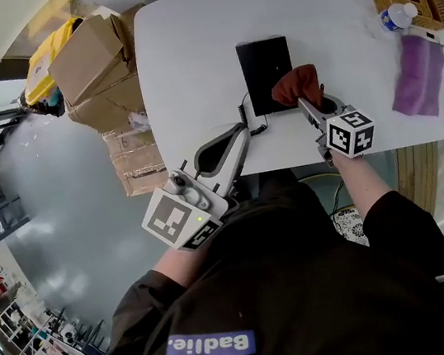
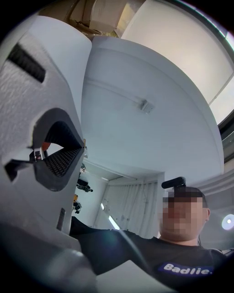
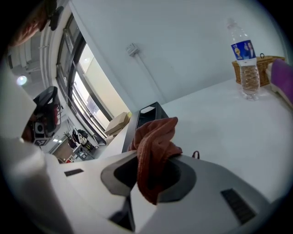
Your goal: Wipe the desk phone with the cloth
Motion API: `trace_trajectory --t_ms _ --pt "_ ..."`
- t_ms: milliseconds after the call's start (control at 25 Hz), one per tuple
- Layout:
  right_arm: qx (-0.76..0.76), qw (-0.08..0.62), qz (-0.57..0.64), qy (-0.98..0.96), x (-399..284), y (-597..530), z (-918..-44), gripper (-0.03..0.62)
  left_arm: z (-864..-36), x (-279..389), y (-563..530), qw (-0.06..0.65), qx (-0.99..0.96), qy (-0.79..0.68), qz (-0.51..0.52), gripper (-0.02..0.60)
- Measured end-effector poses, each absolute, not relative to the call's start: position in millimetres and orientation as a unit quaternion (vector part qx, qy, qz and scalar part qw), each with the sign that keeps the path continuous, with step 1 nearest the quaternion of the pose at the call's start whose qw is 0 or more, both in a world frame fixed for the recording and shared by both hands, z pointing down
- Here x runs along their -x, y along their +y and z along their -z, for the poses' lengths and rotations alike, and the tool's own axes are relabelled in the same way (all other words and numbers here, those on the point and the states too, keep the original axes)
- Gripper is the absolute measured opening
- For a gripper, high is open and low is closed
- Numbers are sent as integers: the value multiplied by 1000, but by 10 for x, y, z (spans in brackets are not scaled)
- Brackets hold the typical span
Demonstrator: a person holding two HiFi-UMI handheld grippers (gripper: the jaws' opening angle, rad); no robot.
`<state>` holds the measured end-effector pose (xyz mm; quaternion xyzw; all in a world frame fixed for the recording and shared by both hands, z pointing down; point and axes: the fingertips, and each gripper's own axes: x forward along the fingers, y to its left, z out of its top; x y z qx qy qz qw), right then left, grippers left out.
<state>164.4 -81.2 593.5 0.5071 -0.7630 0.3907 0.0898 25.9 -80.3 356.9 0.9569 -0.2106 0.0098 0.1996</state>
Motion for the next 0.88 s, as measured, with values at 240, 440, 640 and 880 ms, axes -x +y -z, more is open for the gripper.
trace_trajectory --t_ms 240,440,640,880 --pt "-524 103 -395 -748 -1581 -597 -5939 94 -3447 -141 -645 188 -964 -190 -5 6" --pt "-550 86 -372 -743 -1488 -463 -5616 94 -3316 72 -447 168 -970 -173 3 6" --pt "-568 62 -348 -743 -1177 -188 -5196 94 -3213 397 -164 155 -976 -154 9 6" --pt "-575 38 -322 -751 -617 286 -4685 94 -3070 804 184 144 -981 -128 26 6"
